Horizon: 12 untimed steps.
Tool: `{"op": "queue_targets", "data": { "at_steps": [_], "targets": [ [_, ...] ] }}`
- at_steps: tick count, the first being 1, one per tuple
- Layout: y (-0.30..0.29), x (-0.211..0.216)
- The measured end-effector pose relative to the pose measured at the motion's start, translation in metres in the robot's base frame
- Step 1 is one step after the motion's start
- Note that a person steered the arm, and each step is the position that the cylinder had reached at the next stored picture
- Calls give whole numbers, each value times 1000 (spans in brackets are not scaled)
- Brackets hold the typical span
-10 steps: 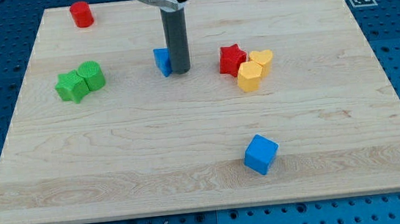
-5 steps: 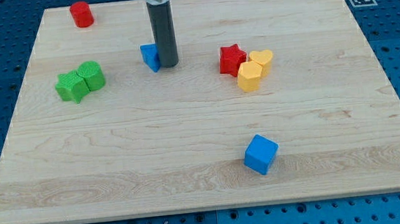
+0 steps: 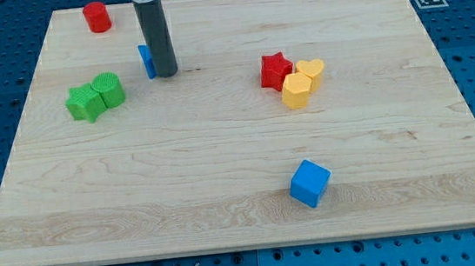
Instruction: Place the blue triangle towards the bottom of the red circle
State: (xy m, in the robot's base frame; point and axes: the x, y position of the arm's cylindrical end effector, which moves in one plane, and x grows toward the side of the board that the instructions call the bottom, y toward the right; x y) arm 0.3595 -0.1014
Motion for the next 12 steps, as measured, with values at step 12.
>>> {"op": "queue_targets", "data": {
  "at_steps": [12],
  "targets": [
    [-86,-57]
  ]
}}
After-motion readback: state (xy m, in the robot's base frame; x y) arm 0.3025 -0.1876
